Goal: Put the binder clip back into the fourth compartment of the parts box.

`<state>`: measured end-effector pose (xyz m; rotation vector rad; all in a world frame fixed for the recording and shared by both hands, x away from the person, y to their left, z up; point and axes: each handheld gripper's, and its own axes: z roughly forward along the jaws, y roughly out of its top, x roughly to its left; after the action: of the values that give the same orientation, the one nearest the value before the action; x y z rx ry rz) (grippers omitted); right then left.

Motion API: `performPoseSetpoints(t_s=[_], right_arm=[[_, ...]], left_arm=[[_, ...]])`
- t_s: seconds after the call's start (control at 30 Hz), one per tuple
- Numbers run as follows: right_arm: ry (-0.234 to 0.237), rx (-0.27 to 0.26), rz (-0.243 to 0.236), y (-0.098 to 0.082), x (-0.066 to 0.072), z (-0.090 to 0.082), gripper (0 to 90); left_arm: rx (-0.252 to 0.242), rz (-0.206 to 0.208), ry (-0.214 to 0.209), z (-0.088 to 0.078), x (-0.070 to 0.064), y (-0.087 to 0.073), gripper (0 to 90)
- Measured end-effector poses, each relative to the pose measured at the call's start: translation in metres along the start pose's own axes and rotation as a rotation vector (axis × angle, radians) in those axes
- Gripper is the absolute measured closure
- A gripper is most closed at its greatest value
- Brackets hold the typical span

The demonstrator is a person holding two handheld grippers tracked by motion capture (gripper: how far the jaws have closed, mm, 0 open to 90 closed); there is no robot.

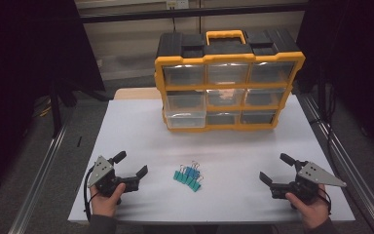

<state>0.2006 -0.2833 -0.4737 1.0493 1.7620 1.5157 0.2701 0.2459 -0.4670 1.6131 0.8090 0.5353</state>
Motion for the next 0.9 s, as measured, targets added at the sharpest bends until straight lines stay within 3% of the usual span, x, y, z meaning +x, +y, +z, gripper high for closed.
performPoseSetpoints(t_s=[0.27, 0.4, 0.5, 0.77, 0.9], right_arm=[[0.002, 0.002, -0.001, 0.0, 0.001, 0.0, 0.7], [0.003, 0.002, -0.001, 0.0, 0.001, 0.0, 0.7], [0.009, 0.005, -0.009, 0.0, 0.001, 0.0, 0.7], [0.009, 0.006, -0.01, 0.001, 0.001, 0.0, 0.7], [0.008, 0.005, -0.01, 0.001, 0.001, 0.0, 0.7]], left_arm=[[0.012, -0.02, -0.019, 0.004, -0.003, 0.0, 1.4], [0.031, -0.008, -0.018, 0.006, -0.005, 0.003, 1.1], [0.018, -0.037, -0.024, 0.009, -0.008, 0.004, 0.8], [0.16, -0.023, -0.019, 0.029, -0.026, 0.006, 1.4], [0.192, -0.025, -0.037, 0.036, -0.034, 0.006, 2.3]])
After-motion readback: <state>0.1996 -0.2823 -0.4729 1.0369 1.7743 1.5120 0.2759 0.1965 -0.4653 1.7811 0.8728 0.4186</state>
